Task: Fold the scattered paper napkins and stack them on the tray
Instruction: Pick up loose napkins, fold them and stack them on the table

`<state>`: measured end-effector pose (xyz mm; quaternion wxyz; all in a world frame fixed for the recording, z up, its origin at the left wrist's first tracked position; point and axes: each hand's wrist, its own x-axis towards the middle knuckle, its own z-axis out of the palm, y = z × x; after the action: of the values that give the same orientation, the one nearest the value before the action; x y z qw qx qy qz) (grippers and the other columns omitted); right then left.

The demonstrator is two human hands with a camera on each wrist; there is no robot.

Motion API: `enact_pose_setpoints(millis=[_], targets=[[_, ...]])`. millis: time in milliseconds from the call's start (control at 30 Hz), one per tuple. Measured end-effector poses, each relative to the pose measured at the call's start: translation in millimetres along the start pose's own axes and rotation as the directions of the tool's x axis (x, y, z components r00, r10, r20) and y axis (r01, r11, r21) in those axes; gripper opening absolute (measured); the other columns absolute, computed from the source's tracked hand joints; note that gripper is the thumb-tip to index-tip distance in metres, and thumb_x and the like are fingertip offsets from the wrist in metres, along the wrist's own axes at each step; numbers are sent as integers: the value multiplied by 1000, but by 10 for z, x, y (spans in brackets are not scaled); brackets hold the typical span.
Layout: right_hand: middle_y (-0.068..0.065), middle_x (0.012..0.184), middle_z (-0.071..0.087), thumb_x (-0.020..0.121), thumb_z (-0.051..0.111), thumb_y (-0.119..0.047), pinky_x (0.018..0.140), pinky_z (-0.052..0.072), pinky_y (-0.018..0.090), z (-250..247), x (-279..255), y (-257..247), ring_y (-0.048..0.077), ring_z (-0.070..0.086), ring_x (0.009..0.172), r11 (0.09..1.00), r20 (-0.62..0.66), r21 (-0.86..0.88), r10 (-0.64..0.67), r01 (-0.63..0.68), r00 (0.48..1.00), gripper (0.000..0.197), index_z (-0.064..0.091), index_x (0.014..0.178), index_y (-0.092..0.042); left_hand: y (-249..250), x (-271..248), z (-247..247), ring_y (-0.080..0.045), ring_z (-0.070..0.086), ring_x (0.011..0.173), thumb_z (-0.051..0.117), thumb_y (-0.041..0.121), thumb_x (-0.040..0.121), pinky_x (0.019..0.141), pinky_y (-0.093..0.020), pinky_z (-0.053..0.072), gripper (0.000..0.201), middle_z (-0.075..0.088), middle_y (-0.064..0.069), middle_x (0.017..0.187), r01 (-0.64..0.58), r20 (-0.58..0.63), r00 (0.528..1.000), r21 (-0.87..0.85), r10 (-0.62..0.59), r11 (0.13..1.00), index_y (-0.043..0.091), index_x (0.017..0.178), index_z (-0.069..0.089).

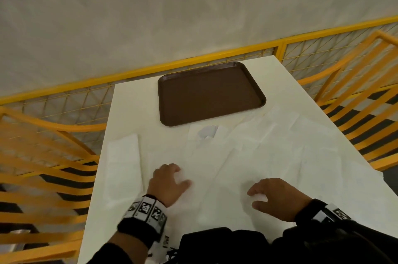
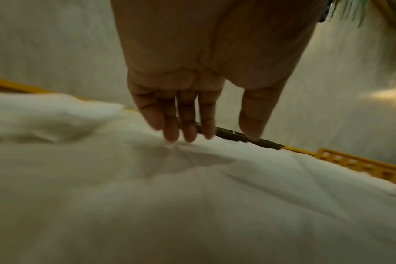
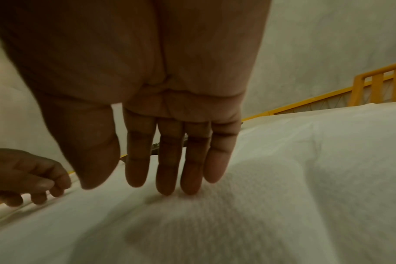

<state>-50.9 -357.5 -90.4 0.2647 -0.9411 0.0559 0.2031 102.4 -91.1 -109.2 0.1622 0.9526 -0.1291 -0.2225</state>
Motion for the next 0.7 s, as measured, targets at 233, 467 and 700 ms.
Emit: enact_pose_setpoints(millis=[233, 467, 700], targets=[[-21, 104, 51, 86, 58, -42, 97, 35, 15, 49, -56, 83, 2, 49, 106, 1000, -18, -3, -2, 2, 1000, 35, 58, 121, -35, 215, 22, 104, -20, 52, 115, 67, 56, 69, 96, -36, 37, 70, 55, 7, 125, 87, -18, 996, 135, -85, 987, 25, 127, 43], [-18, 100, 55, 87, 60, -39, 84, 39, 12, -32, -79, 74, -1, 52, 91, 998, -108, 56, -24, 30, 994, 38, 54, 125, -33, 277, -137, 28, -8, 56, 99, 62, 34, 84, 87, -22, 43, 34, 61, 10, 111, -135, -130, 984, -82, 124, 987, 30, 117, 56], [-15, 75, 63, 93, 54, -35, 75, 41, 16, -184, 82, 0, 5, 59, 81, 950, -310, 308, 146, -46, 939, 26, 59, 117, -25, 563, -559, 4, -5, 53, 72, 67, 50, 71, 66, -11, 40, 11, 54, 12, 67, -447, -108, 894, -235, 434, 863, 50, 79, 60]])
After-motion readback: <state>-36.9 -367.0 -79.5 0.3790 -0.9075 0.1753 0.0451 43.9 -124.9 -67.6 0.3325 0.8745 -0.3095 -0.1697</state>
